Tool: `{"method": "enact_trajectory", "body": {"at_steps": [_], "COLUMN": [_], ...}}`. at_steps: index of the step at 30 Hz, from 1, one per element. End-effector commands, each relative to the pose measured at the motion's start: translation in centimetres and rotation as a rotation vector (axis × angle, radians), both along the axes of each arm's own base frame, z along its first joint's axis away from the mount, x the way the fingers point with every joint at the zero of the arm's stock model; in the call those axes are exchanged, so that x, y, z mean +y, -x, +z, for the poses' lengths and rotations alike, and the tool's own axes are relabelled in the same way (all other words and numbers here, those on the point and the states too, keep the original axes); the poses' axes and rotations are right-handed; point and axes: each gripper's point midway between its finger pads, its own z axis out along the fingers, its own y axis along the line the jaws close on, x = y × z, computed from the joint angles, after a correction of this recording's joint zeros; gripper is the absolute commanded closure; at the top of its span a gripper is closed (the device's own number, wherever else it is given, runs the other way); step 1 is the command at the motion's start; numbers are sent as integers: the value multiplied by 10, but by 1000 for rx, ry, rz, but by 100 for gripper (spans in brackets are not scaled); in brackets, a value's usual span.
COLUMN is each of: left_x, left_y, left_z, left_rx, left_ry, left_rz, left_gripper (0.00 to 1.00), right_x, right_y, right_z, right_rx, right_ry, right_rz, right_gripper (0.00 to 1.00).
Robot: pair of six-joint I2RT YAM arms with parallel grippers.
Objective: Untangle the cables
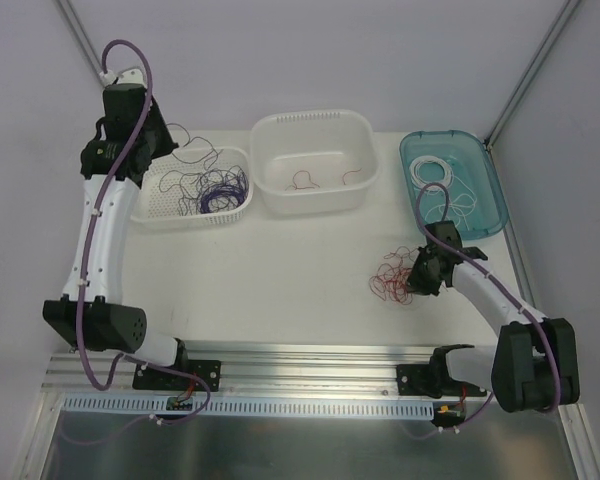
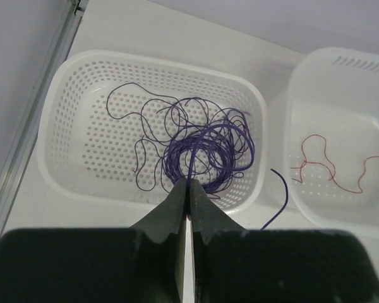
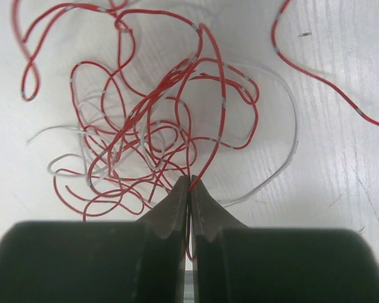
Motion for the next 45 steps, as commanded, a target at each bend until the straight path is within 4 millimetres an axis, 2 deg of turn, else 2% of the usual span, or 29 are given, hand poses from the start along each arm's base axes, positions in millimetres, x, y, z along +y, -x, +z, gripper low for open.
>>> {"method": "enact_trajectory", "body": {"at_steps": [1,3,4,6,7,8,9,11,12,14,16,18,20,21,22,23,24,25,27,28,30,31,33,34,36,38,39,42,45], "left_x": [13,14,15,16,15,25,24,19,16,8,-4,-14,-43,-52,-69,-85,-94,-106,-138,-147,-170,-175,-194,-199,-213,-223,-235,-258,-279], "left_y": [-27,-39,-47,-55,-59,-59,-58,-53,-50,-42,-32,-21,-7,1,11,18,27,37,55,64,79,86,97,105,114,119,125,127,123], "left_z": [-17,-37,-62,-87,-112,-123,-130,-139,-134,-135,-129,-116,-118,-110,-118,-116,-111,-121,-119,-128,-128,-139,-141,-151,-158,-162,-167,-175,-186], "left_rx": [27,67,123,174,232,256,274,294,278,279,264,233,239,218,239,229,213,235,224,245,234,257,246,268,278,285,301,316,338], "left_ry": [-34,-23,-21,-25,-23,-18,-12,16,30,60,94,112,123,124,130,153,157,158,181,190,208,220,237,237,235,233,232,218,214], "left_rz": [25,24,29,33,30,52,47,39,31,-3,-51,-89,-180,-213,-264,-325,-362,-399,-515,-547,-625,-639,-694,-710,-751,-774,-801,-844,-867], "left_gripper": [100,100,100,100,96,89,72,52,29,15,6,5,5,5,4,5,5,5,6,6,6,6,6,6,6,6,6,6,7], "right_x": [6,7,9,10,11,12,14,18,22,32,45,55,68,74,83,92,101,109,119,126,135,142,151,155,151,139,128,109,104], "right_y": [-8,-7,-7,-7,-7,-8,-9,-9,-12,-15,-21,-25,-33,-35,-35,-42,-43,-44,-51,-52,-56,-55,-54,-52,-53,-53,-56,-57,-59], "right_z": [23,26,27,29,32,34,37,43,49,60,76,85,103,107,113,128,130,136,150,143,148,140,139,138,134,125,122,103,82], "right_rx": [-63,-71,-74,-84,-94,-101,-111,-127,-145,-179,-221,-247,-293,-301,-315,-355,-350,-357,-367,-336,-337,-310,-303,-296,-295,-286,-282,-247,-217], "right_ry": [-33,-42,-45,-50,-52,-54,-59,-57,-61,-64,-70,-78,-97,-116,-137,-158,-179,-185,-174,-157,-136,-130,-131,-130,-102,-52,-16,7,-5], "right_rz": [33,38,42,50,57,64,74,103,123,178,238,281,319,343,373,397,436,469,501,534,564,590,625,640,632,602,563,484,447], "right_gripper": [96,96,96,96,96,96,96,96,96,96,96,96,96,96,96,96,95,95,93,87,76,65,50,42,40,40,40,43,47]}}
